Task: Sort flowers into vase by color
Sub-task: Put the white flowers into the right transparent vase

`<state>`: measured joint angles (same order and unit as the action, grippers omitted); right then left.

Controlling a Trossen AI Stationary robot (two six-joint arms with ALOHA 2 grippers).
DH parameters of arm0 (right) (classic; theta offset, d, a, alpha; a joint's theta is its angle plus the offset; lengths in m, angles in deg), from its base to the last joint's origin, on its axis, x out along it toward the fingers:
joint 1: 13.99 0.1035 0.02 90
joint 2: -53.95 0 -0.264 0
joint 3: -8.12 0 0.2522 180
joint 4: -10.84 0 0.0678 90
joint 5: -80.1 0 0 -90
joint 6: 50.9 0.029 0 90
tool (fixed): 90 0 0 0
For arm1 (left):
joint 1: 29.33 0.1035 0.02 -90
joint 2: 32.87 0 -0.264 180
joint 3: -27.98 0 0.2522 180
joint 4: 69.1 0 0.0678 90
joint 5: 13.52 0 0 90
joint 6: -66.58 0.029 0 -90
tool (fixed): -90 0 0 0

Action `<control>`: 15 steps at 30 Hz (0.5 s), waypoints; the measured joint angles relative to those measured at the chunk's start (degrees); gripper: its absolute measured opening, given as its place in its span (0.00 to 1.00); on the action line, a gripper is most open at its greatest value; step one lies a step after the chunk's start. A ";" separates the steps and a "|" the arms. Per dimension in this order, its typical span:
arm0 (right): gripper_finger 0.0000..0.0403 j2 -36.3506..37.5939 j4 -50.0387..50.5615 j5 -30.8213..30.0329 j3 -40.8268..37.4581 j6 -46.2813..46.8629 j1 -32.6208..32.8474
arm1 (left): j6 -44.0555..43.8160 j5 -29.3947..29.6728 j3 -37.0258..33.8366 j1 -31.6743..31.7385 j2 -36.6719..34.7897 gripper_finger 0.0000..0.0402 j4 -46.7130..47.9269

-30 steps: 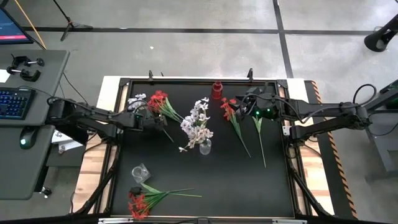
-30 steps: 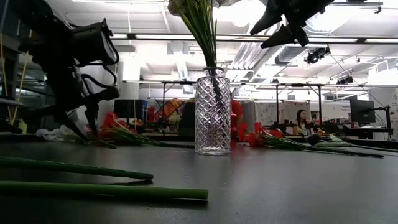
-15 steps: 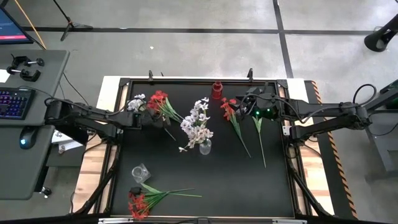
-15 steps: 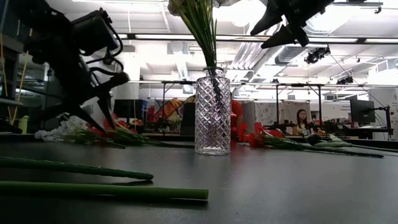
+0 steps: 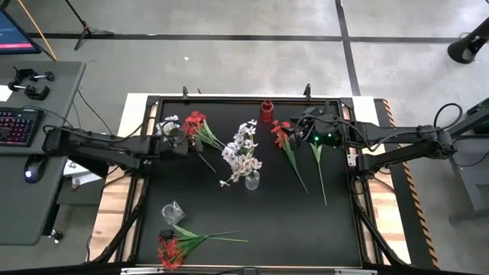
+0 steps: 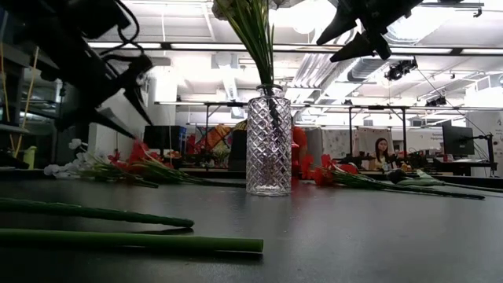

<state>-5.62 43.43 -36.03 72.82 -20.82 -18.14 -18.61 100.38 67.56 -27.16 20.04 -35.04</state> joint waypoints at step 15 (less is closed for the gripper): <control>0.65 0.00 -0.14 -0.02 0.00 3.55 0.00 | -12.28 3.00 0.02 1.91 -2.64 0.46 -11.73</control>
<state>-5.62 43.29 -36.05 72.82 -17.27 -18.14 -30.90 103.38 67.59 -25.25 17.40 -46.78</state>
